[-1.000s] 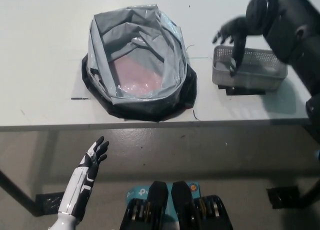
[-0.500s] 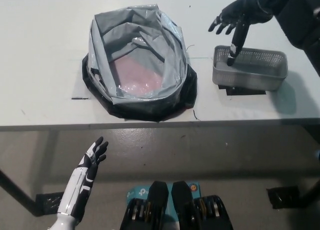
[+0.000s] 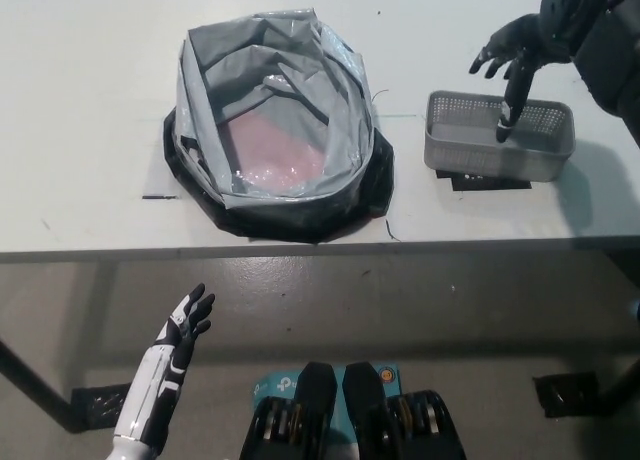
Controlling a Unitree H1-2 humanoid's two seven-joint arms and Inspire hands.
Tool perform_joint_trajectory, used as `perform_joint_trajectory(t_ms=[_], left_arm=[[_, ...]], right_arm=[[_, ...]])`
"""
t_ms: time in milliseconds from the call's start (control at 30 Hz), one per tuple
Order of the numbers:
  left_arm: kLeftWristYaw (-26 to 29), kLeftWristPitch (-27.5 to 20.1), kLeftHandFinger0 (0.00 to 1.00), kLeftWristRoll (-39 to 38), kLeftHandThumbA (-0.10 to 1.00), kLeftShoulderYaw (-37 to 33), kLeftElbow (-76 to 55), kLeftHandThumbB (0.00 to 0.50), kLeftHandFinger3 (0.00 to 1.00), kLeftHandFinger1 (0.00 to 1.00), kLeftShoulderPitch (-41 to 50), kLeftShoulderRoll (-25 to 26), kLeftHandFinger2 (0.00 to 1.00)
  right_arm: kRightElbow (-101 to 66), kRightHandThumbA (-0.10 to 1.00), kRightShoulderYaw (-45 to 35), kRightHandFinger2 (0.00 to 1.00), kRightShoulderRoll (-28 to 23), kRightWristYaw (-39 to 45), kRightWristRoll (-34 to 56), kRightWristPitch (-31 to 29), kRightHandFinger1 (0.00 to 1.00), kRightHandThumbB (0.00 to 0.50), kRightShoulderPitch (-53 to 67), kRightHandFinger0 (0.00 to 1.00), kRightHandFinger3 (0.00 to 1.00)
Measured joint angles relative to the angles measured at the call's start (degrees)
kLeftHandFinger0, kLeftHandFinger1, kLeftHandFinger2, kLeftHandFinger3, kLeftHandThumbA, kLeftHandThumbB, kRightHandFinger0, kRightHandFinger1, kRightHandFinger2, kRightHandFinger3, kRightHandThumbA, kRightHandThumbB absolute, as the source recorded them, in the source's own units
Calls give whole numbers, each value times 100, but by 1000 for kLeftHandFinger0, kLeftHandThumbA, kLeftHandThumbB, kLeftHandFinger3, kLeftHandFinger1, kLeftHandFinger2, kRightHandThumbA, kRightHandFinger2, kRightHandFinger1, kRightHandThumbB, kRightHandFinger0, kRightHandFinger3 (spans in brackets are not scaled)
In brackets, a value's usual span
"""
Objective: Use the right hand to pick up a small rectangular container and put it into a plastic bag and lift the bag
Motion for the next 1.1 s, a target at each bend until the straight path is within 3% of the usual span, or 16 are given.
perform_joint_trajectory(t_ms=[533,1100], left_arm=[[-1,-1,1000,-6,1000,1,0,189,1000,1000,20,-1,1000],[0,-1,1000,-39,1000,14,-11,194,1000,1000,26,0,1000]], right_arm=[[61,1000,-211,1000,23,-1565,-47,-96,1000,500,402,1000,1000],[213,1000,-230,1000,117,-1926,-28,-200,1000,500,403,1000,1000]])
